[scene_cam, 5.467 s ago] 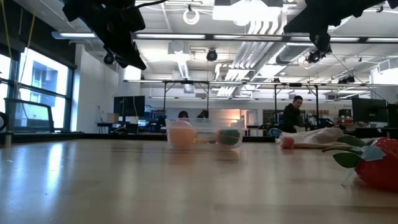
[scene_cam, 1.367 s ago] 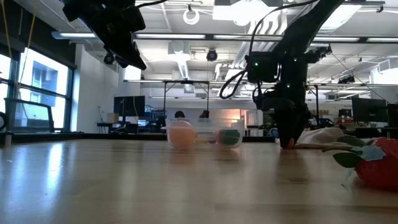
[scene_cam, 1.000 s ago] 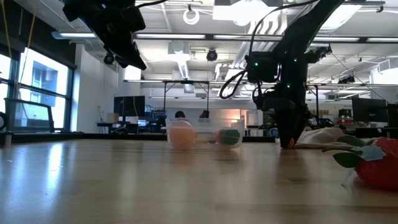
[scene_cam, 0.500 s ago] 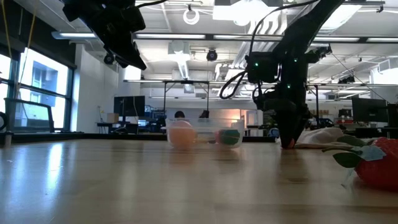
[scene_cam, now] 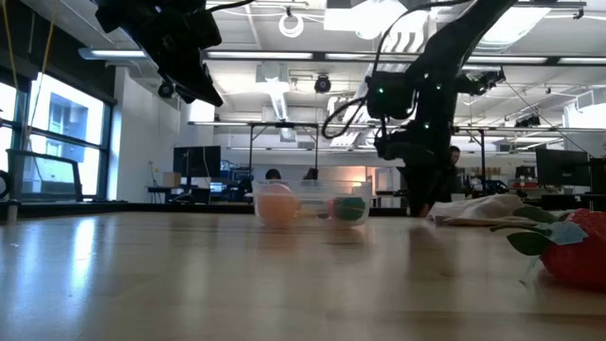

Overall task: Pick and placing Produce into tupperware
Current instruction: Put the pink peach into the transparent bin

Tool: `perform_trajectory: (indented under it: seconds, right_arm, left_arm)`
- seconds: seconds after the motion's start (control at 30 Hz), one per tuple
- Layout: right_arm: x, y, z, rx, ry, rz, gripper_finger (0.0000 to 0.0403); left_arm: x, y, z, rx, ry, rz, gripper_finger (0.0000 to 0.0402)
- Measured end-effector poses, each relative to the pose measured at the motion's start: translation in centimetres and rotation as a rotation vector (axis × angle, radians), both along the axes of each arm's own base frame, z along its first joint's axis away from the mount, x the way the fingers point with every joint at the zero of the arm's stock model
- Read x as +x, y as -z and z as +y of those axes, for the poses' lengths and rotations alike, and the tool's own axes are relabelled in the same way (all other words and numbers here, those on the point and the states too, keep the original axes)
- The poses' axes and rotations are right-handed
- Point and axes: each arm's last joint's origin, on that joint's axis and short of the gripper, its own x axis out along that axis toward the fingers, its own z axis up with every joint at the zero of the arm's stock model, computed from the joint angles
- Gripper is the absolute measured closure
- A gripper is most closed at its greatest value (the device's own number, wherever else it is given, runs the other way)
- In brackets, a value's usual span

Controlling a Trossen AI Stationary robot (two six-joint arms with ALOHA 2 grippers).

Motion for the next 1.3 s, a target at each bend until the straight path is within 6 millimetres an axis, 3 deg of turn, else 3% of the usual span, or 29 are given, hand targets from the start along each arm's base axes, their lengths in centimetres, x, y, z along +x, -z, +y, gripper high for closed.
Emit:
perform_trajectory:
  seconds: [0.2, 0.47, 0.63, 0.77, 0.87, 1.07, 1.3]
  right_arm:
    - [0.9, -1.5, -0.3, -0.014, -0.017, -0.035, 0.0261]
    - [3.3, -5.9, -0.7, -0.062, -0.093, -0.113, 0.0261]
    - [5.4, -9.2, 0.7, -0.097, -0.208, -0.231, 0.0261]
    - [7.0, -10.7, 2.4, -0.145, -0.300, -0.341, 0.0261]
    - [7.8, -10.4, 3.1, -0.129, -0.332, -0.374, 0.0261]
    - [9.2, -6.8, 3.0, -0.085, -0.358, -0.284, 0.0261]
    - [10.5, -4.2, 2.8, -0.041, -0.396, -0.277, 0.0261]
  left_arm:
    - [0.0, 0.0, 0.0, 0.000, 0.000, 0.000, 0.0380]
    - [0.0, 0.0, 0.0, 0.000, 0.000, 0.000, 0.0380]
    - [0.0, 0.0, 0.0, 0.000, 0.000, 0.000, 0.0380]
    - [0.0, 0.0, 0.0, 0.000, 0.000, 0.000, 0.0380]
    - [0.0, 0.0, 0.0, 0.000, 0.000, 0.001, 0.0380]
    - [0.0, 0.0, 0.0, 0.000, 0.000, 0.000, 0.0380]
    - [0.0, 0.0, 0.0, 0.000, 0.000, 0.000, 0.0380]
